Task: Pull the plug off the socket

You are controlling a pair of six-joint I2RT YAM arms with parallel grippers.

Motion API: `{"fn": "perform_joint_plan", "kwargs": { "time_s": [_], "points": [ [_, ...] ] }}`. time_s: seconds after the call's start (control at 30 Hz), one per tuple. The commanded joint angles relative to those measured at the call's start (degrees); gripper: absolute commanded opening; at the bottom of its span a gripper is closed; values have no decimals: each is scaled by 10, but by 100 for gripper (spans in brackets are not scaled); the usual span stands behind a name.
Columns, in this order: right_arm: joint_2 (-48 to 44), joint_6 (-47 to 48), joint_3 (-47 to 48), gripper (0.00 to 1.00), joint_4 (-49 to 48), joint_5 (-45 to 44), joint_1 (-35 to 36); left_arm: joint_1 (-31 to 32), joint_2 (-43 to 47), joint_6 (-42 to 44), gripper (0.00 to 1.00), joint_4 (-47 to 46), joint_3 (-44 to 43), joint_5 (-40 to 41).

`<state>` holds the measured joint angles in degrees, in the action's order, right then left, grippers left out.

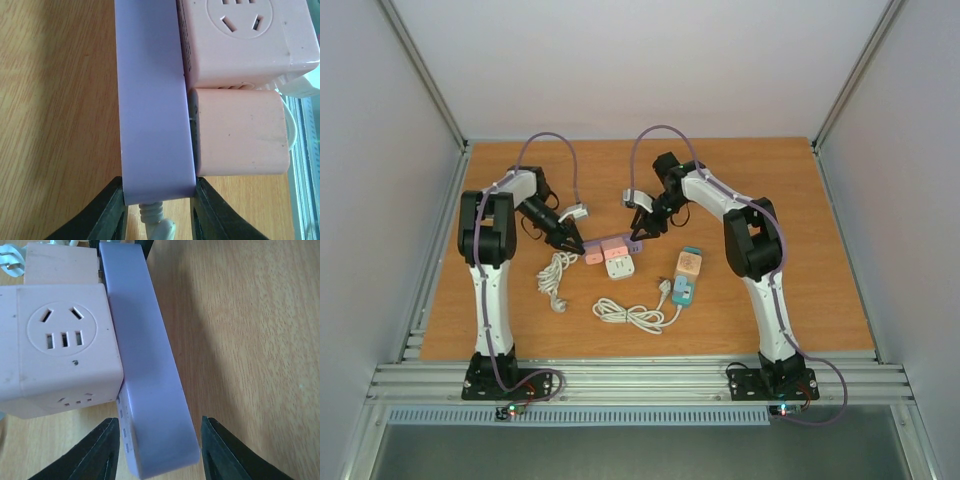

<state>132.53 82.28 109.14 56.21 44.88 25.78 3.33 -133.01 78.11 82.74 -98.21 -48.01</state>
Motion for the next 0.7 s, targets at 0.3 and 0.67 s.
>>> {"fn": "perform_joint_plan", "kwargs": {
  "time_s": [0.3,0.67],
  "points": [
    [50,12,44,33,10,-5,8,-6,-25,-41,49,-32,-43,1],
    [97,-5,108,30,35,1,-3,-68,54,-119,78,-139,-27,-15]
  ]
}}
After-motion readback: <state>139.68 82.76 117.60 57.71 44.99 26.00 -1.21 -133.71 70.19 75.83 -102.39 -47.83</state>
